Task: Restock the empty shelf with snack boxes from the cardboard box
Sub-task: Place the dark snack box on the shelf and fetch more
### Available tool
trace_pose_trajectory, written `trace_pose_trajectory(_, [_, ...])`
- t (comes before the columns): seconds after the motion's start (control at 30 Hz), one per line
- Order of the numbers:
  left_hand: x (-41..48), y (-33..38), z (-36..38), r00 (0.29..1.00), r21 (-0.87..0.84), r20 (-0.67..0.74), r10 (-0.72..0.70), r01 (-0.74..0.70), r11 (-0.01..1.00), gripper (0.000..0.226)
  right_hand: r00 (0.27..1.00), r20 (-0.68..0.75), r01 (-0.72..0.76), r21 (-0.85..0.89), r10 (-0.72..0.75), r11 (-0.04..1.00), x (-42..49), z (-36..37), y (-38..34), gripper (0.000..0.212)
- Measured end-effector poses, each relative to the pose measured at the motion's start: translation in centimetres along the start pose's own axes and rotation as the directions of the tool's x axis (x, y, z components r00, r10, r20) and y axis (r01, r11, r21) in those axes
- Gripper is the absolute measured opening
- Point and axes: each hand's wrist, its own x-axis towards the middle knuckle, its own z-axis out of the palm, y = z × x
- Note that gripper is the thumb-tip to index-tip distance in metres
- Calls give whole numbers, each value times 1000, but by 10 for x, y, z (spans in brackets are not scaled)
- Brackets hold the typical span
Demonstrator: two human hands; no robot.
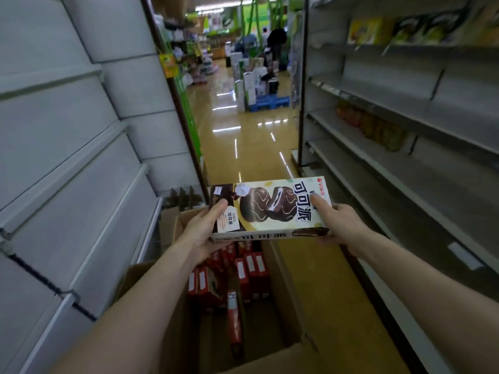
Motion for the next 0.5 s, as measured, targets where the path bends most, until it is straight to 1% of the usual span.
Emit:
trace_pose_trajectory(0.1, [-10,20,34,997,37,60,59,-61,997,38,995,-84,48,30,-45,998,-18,-33,-9,47])
trace_pose_trajectory(0.2, [-21,36,73,985,54,145,97,-105,993,41,982,-166,100,65,-89,993,-41,-71,-17,42])
trace_pose_trajectory(0.27, [-29,44,103,972,75,201,123,-141,987,42,966,-235,134,90,-110,987,-58,-99,-21,41])
trace_pose_trajectory(0.37, [-49,56,153,947,110,279,161,-198,974,34,940,-316,169,100,-129,981,-81,-147,-26,43])
trace_pose_trajectory(0.5, [-84,66,223,906,104,377,192,-247,963,30,890,-426,227,102,-164,968,-117,-216,-31,43])
